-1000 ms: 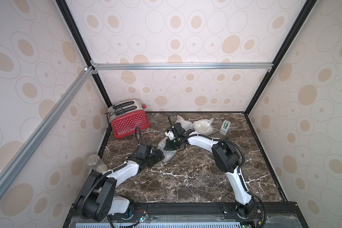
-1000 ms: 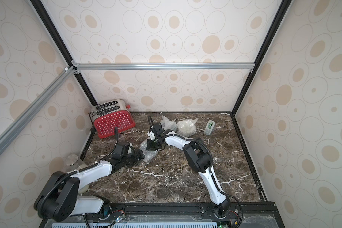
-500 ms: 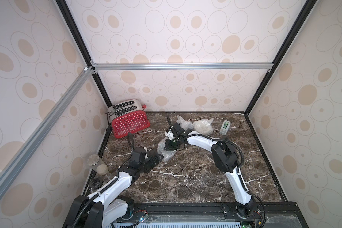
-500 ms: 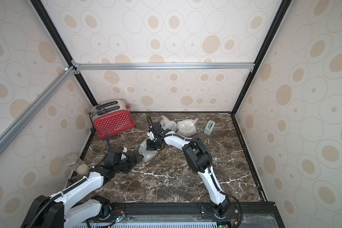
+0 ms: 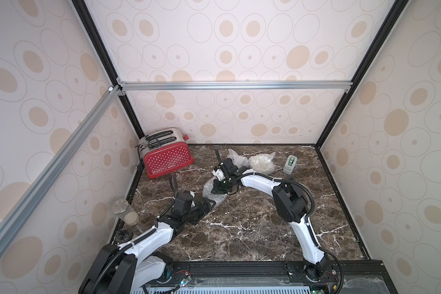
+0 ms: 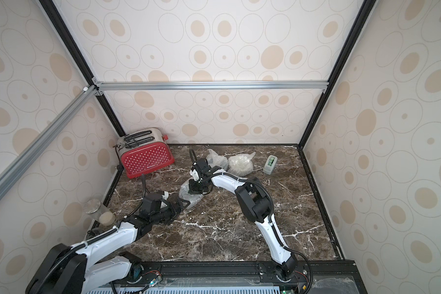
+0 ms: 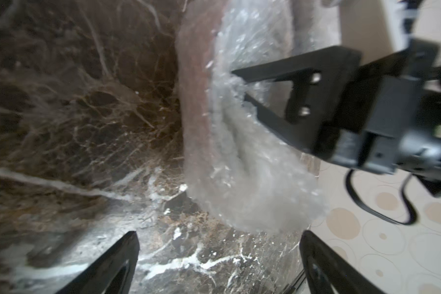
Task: Wrap bowls in bubble wrap
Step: Wrap the bowl in bubble wrap.
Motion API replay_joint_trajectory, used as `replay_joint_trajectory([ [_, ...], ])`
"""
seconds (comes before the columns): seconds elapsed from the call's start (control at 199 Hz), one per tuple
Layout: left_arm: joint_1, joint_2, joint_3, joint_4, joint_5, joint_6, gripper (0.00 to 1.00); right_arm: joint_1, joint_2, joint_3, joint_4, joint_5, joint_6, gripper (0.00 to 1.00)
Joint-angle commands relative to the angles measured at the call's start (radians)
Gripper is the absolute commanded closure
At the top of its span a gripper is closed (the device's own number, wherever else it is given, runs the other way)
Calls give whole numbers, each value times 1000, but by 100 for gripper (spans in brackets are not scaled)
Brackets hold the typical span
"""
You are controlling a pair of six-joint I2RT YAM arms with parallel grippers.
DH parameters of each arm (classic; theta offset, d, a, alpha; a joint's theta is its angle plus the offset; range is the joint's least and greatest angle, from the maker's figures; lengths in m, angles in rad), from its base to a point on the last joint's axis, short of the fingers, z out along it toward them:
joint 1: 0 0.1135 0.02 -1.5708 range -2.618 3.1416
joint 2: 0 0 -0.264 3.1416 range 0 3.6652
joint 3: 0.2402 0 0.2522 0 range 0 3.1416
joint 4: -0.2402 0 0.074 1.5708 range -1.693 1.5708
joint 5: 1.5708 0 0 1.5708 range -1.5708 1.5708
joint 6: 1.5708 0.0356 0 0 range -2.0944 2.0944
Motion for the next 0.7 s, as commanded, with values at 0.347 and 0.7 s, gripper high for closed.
replay_joint_trajectory([
  [0.347,116,324,131,233,35,36,6,-6,51,-74,-57,92,-16,91],
  [0.7,116,538,92,422,74,-4,24,-15,34,-109,-8,41,9,91],
])
